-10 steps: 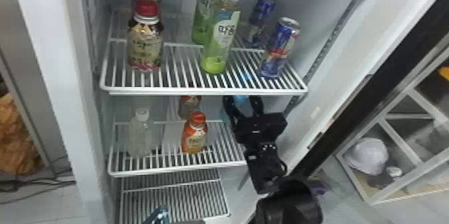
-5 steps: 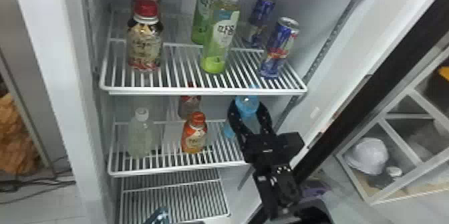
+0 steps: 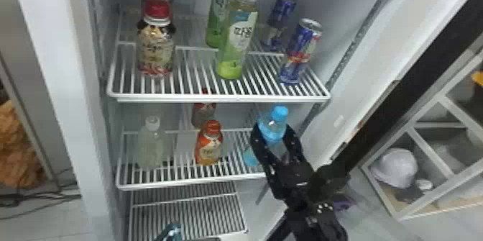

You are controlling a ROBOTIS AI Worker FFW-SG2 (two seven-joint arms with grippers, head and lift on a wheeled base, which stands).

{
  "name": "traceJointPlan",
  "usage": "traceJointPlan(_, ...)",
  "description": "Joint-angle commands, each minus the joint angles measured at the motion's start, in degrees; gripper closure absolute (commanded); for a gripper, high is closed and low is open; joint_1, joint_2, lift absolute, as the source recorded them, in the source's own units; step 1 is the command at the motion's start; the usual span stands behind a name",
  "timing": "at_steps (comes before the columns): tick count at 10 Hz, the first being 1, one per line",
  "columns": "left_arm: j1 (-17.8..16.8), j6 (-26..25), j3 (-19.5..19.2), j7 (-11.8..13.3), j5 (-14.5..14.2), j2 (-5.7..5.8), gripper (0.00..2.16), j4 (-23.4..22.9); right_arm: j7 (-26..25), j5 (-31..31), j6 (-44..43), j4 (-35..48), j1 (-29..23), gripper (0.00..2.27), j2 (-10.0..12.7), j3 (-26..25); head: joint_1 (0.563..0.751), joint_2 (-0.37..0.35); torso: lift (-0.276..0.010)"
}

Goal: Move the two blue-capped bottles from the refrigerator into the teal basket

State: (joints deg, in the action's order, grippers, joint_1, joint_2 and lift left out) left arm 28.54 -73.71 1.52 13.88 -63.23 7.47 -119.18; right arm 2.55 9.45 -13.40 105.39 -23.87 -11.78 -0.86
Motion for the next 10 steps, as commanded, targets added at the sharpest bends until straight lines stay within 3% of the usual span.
traceJointPlan(1,0.14,0.02,-0.11,0.0,0.03,0.0,1.11,0.0,0.61,0.4,2.42,6.05,-4.96,0.6,0.01,-1.69,0.695,-0.35,-0.136)
traceJointPlan(5,-0.14,0.02,0.07,0.0,0.03,0.09,1.11,0.0,3.86,2.77,8.33,17.44,-13.67,0.6,-0.52,-2.13,0.695,-0.35,-0.136)
traceJointPlan(10,0.0,0.02,-0.11,0.0,0.03,0.18,1.11,0.0,10.28,4.62,21.69,30.94,-23.38,0.6,-2.1,-5.21,0.695,-0.35,-0.136)
